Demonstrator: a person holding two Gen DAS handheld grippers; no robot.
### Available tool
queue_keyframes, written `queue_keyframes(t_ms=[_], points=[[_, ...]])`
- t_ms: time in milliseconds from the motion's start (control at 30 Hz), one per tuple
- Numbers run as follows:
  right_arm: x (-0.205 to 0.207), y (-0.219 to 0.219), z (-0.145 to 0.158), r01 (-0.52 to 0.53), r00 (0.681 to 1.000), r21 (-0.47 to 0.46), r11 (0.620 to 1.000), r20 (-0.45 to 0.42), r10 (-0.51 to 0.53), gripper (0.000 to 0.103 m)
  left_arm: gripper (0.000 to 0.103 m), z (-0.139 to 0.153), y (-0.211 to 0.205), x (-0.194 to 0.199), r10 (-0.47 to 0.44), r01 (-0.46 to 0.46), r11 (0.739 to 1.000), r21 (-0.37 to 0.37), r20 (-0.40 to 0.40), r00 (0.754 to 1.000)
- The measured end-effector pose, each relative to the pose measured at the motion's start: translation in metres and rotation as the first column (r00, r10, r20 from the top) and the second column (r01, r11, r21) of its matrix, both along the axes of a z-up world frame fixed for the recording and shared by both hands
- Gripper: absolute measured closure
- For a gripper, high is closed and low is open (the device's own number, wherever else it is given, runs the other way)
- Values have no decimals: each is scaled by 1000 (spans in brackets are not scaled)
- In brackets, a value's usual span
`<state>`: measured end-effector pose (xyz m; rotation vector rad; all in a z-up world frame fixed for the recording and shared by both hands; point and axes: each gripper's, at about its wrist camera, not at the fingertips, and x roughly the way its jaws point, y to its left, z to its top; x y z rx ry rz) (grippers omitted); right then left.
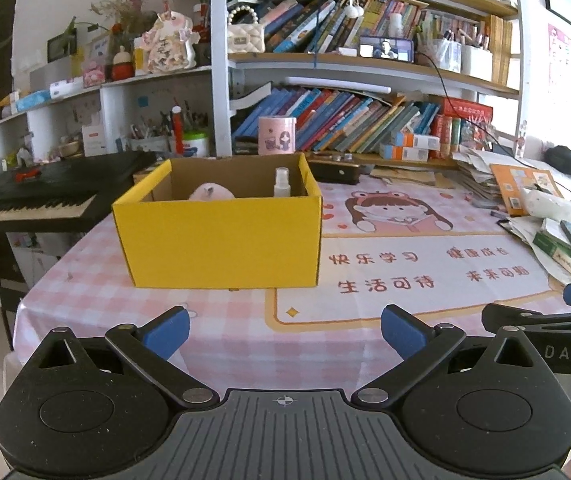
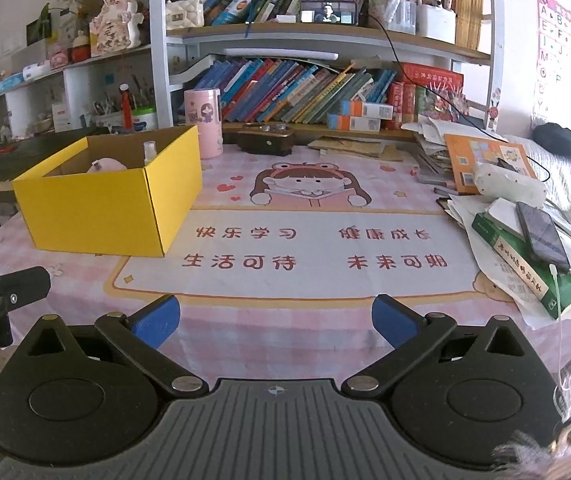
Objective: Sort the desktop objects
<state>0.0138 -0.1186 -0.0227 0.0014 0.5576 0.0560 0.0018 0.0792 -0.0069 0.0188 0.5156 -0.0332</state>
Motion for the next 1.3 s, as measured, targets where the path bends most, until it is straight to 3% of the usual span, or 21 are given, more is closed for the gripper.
queue_keyframes(t_ms=[1300], points=[[-4, -2, -8, -18, 999, 17, 1000, -39, 18, 0, 0, -8, -6, 3, 0, -1, 1000, -21, -60, 998]])
